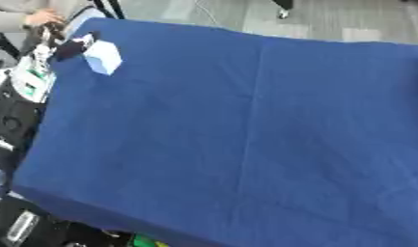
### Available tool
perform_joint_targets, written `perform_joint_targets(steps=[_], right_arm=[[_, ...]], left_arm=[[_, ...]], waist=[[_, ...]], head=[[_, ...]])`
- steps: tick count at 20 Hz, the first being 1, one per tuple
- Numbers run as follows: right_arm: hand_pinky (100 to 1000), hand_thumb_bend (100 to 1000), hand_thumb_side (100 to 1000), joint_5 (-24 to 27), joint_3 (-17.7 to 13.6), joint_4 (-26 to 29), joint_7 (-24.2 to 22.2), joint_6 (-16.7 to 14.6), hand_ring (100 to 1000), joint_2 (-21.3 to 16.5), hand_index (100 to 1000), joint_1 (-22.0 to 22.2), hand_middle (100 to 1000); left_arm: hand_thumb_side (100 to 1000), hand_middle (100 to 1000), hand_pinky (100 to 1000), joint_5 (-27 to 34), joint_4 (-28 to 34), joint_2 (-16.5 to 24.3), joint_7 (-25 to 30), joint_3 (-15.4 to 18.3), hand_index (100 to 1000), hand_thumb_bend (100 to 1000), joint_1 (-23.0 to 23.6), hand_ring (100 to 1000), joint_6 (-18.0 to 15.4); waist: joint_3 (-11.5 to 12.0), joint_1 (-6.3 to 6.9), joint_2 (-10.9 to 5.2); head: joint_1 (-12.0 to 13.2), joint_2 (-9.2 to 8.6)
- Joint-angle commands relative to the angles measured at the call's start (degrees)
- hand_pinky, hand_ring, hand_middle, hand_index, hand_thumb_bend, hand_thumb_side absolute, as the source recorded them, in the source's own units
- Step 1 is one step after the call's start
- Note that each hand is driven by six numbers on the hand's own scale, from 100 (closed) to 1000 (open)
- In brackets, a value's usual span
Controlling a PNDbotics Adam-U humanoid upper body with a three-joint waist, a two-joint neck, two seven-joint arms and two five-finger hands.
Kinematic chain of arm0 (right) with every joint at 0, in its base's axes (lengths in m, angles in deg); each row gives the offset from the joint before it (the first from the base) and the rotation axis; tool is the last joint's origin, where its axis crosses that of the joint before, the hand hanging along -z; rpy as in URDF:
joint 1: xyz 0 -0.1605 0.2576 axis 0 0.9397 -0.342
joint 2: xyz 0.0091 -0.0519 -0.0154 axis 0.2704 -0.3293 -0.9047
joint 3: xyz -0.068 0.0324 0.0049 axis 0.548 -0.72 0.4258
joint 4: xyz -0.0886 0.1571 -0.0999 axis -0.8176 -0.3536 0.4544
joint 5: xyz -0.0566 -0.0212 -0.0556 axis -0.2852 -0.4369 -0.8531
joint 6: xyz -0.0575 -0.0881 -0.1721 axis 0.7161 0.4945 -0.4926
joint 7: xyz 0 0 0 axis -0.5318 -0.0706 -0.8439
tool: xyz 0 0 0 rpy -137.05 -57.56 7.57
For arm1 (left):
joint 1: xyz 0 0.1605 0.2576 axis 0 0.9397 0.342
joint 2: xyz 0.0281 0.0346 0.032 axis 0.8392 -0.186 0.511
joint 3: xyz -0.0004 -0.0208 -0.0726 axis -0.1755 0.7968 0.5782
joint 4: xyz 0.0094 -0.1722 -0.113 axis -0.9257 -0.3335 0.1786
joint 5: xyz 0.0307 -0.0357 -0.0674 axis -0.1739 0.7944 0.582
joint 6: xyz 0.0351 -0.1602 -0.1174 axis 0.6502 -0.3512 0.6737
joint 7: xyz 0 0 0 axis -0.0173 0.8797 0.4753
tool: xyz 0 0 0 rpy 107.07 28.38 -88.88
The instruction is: Pick up the objects with one hand, pass them to the other hand, and then place them into the box on the other side of the table.
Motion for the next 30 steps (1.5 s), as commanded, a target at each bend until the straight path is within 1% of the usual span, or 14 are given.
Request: perform_joint_targets(steps=[1, 4, 11, 14, 18, 21, 23, 24, 25, 26, 27, 28, 29, 30], right_arm=[[817, 100, 294, 0.62, -0.25, 1.4, -0.2, -0.06, 710, -0.51, 982, -0.63, 756], [817, 100, 301, 0.91, -0.17, 1.52, -0.32, -0.06, 709, -0.3, 983, -0.73, 755], [818, 100, 309, 1.47, -0.09, 1.94, -0.52, -0.1, 707, 0.01, 983, -1.02, 754], [818, 100, 313, 1.62, -0.05, 2.05, -0.59, -0.07, 706, 0.08, 983, -1.21, 753], [817, 100, 312, 1.73, -0.02, 2.07, -0.67, -0.03, 705, 0.18, 982, -1.31, 753], [817, 100, 311, 1.77, -0.03, 1.98, -0.66, 0.0, 705, 0.22, 982, -1.29, 752], [817, 100, 310, 1.79, -0.05, 1.93, -0.64, 0.02, 705, 0.25, 982, -1.29, 752], [817, 100, 309, 1.8, -0.04, 1.89, -0.63, 0.04, 705, 0.25, 981, -1.29, 752], [817, 100, 309, 1.8, -0.03, 1.85, -0.65, 0.05, 705, 0.25, 981, -1.3, 752], [817, 100, 308, 1.79, -0.02, 1.83, -0.67, 0.05, 705, 0.24, 980, -1.3, 752], [817, 100, 308, 1.78, -0.02, 1.81, -0.69, 0.05, 705, 0.24, 980, -1.3, 752], [817, 100, 307, 1.78, -0.03, 1.76, -0.69, 0.07, 704, 0.23, 980, -1.27, 752], [817, 100, 308, 1.77, -0.05, 1.67, -0.67, 0.13, 704, 0.22, 980, -1.18, 752], [817, 100, 305, 1.76, -0.06, 1.6, -0.66, 0.16, 704, 0.21, 979, -1.12, 752]], left_arm=[[690, 720, 782, 0.3, -1.0, 1.95, -2.23, 0.44, 881, 656, -1.31, 695, 0.3], [706, 745, 792, 0.59, -1.52, 1.69, -4.34, 0.29, 889, 687, -1.41, 716, 0.5], [708, 747, 795, 1.96, -1.1, 1.27, -7.83, 0.51, 890, 675, -2.11, 722, -0.32], [690, 722, 788, 2.18, -0.8, 1.18, -8.39, 0.46, 881, 635, -2.5, 707, -0.71], [674, 705, 786, 2.16, -0.41, 0.96, -8.33, 0.42, 874, 599, -2.85, 702, -1.23], [642, 670, 778, 1.78, -0.07, 0.74, -8.07, 0.38, 858, 533, -2.9, 679, -1.39], [591, 631, 768, 1.53, 0.23, 0.71, -8.06, 0.43, 839, 461, -2.82, 650, -1.32], [534, 593, 756, 1.49, 0.43, 0.72, -8.07, 0.49, 818, 403, -2.76, 617, -1.26], [525, 588, 755, 1.54, 0.69, 0.76, -8.09, 0.59, 815, 396, -2.67, 613, -1.19], [485, 563, 748, 1.62, 0.94, 0.81, -8.13, 0.67, 800, 362, -2.59, 594, -1.12], [485, 563, 748, 1.73, 1.21, 0.85, -8.18, 0.74, 800, 362, -2.5, 594, -1.02], [363, 483, 723, 1.84, 1.53, 0.92, -8.27, 0.82, 740, 246, -2.42, 532, -0.97], [340, 466, 718, 2.15, 2.23, 1.02, -8.48, 0.98, 726, 219, -2.19, 518, -1.01], [299, 429, 704, 2.5, 2.92, 1.09, -8.6, 1.09, 694, 169, -1.95, 488, -1.04]], waist=[[-0.21, -0.08, -0.39], [-0.71, -0.25, 0.44], [-1.96, -0.69, 2.53], [-2.46, -0.75, 3.38], [-2.86, -0.99, 3.95], [-2.98, -1.15, 4.0], [-2.93, -1.18, 3.93], [-2.87, -1.17, 3.86], [-2.81, -1.15, 3.79], [-2.76, -1.13, 3.73], [-2.72, -1.11, 3.68], [-2.63, -1.07, 3.57], [-2.45, -0.99, 3.36], [-2.32, -0.92, 3.19]], head=[[0.44, -1.08], [0.69, -1.6], [1.72, -2.84], [2.17, -3.38], [2.44, -3.72], [2.54, -3.57], [2.5, -3.5], [2.44, -3.47], [2.39, -3.44], [2.35, -3.43], [2.32, -3.43], [2.21, -3.4], [1.99, -3.34], [1.8, -3.31]])
